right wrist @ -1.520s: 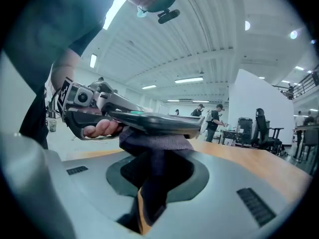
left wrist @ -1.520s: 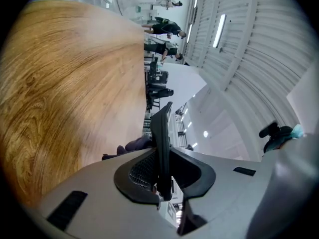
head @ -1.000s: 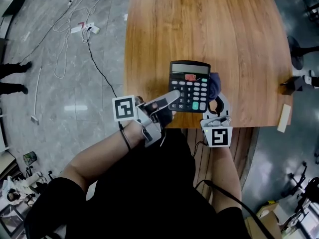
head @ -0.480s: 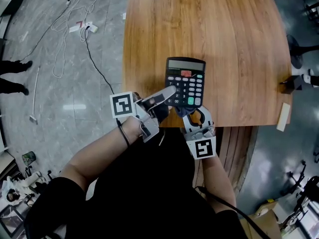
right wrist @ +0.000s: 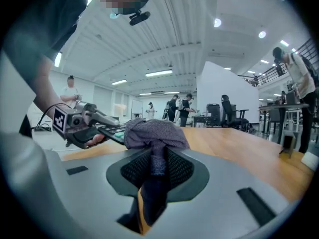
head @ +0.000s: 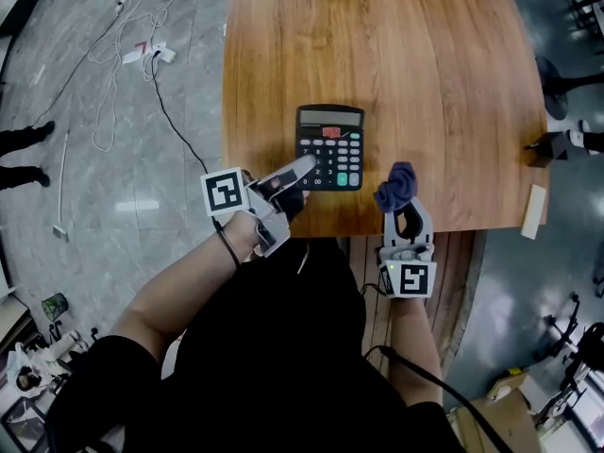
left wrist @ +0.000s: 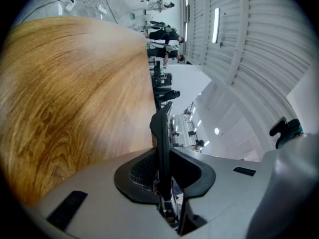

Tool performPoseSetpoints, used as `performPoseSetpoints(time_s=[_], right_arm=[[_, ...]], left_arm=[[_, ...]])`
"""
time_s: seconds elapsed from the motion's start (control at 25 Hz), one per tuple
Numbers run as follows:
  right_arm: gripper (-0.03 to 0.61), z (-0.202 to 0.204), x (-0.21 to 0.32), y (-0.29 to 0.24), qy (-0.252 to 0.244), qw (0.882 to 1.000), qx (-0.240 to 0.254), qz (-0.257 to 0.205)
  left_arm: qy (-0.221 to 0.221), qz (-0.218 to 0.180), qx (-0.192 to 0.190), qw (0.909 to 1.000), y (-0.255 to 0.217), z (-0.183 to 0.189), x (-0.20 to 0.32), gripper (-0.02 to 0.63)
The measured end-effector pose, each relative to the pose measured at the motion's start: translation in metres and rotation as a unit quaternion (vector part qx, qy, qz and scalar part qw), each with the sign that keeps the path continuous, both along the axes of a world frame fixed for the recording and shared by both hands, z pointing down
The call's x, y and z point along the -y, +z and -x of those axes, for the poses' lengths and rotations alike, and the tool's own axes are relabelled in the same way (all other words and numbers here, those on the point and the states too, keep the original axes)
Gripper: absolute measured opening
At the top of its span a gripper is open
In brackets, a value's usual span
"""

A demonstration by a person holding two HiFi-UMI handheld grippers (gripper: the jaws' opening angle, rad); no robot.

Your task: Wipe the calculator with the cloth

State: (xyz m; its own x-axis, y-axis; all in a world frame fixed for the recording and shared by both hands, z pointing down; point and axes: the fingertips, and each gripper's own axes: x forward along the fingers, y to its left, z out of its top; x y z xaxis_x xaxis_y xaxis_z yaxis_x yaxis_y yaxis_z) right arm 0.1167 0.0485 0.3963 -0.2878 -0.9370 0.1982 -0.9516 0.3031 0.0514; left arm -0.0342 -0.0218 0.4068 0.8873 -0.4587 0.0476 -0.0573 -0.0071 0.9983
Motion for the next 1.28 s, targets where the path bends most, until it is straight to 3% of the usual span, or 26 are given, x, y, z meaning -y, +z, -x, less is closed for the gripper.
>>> performPoseSetpoints(time_s=[0.2, 0.36, 0.52, 0.72, 0.84, 1.0, 1.16, 1.28], right_arm=[[0.078, -0.02, 0.013, -0.006, 0.037, 0.999, -0.008, -0.007], [0.078, -0.013, 0.019, -0.005, 0.044, 0.999, 0.0, 0.008], [0.078, -0.002, 0.028, 0.026, 0.071, 0.994, -0.006, 0.08], [0.078, -0.001, 0.027, 0.079, 0.097, 0.974, -0.024, 0.202], [0.078, 0.003, 0.028, 0.098, 0.098, 0.964, -0.025, 0.248], [0.078, 0.004, 0.032, 0.11, 0.101, 0.955, -0.034, 0.278], [0.08, 0.006, 0.035, 0.115, 0.1, 0.95, -0.031, 0.292], [0.08, 0.009, 0.035, 0.114, 0.096, 0.949, -0.027, 0.299]], left_arm=[[0.02, 0.012, 0.027, 0.9994, 0.037, 0.004, -0.002, 0.074], [0.046, -0.002, 0.051, 0.9977, 0.051, -0.008, -0.012, 0.074], [0.068, -0.019, 0.085, 0.9938, 0.068, -0.014, -0.016, 0.074], [0.079, -0.029, 0.121, 0.989, 0.086, -0.014, -0.022, 0.074], [0.084, -0.046, 0.152, 0.9837, 0.087, -0.012, -0.023, 0.075], [0.114, -0.081, 0.243, 0.96, 0.093, -0.011, -0.029, 0.094], [0.139, -0.12, 0.342, 0.9216, 0.099, -0.005, -0.029, 0.135], [0.153, -0.143, 0.387, 0.8977, 0.104, -0.001, -0.028, 0.15]])
